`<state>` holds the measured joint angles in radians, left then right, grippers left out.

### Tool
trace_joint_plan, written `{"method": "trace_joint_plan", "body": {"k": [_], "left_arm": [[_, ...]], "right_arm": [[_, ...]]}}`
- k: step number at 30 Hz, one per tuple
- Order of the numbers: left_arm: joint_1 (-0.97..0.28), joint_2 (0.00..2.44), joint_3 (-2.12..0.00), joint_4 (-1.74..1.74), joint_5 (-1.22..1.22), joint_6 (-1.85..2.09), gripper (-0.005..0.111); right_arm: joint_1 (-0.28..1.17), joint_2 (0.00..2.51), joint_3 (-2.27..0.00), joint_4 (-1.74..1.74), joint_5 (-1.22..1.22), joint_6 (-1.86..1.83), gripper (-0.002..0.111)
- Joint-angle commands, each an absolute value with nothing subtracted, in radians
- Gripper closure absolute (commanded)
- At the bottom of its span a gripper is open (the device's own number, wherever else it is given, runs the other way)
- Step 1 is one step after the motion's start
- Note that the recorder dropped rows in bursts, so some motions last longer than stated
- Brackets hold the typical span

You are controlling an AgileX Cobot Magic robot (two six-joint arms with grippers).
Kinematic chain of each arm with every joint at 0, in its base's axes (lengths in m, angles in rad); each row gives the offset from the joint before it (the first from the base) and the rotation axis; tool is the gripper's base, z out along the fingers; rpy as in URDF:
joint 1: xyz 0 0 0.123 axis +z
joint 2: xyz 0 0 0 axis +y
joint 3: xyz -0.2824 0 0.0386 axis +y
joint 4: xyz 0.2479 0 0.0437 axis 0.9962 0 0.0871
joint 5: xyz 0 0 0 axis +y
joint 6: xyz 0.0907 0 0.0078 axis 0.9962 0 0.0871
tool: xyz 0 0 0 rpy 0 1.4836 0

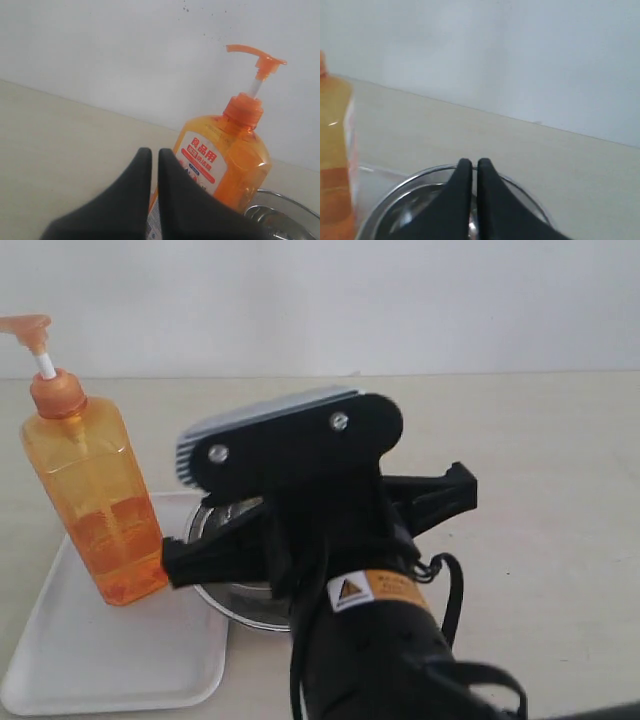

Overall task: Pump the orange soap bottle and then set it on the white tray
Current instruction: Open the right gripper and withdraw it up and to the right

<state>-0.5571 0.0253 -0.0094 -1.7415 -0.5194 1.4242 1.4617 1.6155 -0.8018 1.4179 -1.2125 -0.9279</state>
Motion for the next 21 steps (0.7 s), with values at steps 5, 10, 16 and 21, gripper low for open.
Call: {"method": "trace_joint_plan", "body": {"k": [5,10,16,21], "left_arm": [[-0.557,0.025,-0.005,-1.744,-0.527,1.429,0.102],[-0.557,0.025,-0.005,-1.744,-0.527,1.429,0.102],[-0.557,0.025,-0.005,-1.744,-0.527,1.429,0.102],[-0.557,0.025,-0.005,-1.744,-0.527,1.429,0.102]], "right_arm": [[1.272,1.614,-0.799,1.486,-1.221,-0.981,0.107],[1.136,1.614,-0.799,1.644,-1.221,-1.108,0.107],[1.044,1.618,-0.799,1.556,-1.153,-1.109,0.107],[0.973,1.562,-0.799,1.502,-0.978,-1.111,0.107]]}}
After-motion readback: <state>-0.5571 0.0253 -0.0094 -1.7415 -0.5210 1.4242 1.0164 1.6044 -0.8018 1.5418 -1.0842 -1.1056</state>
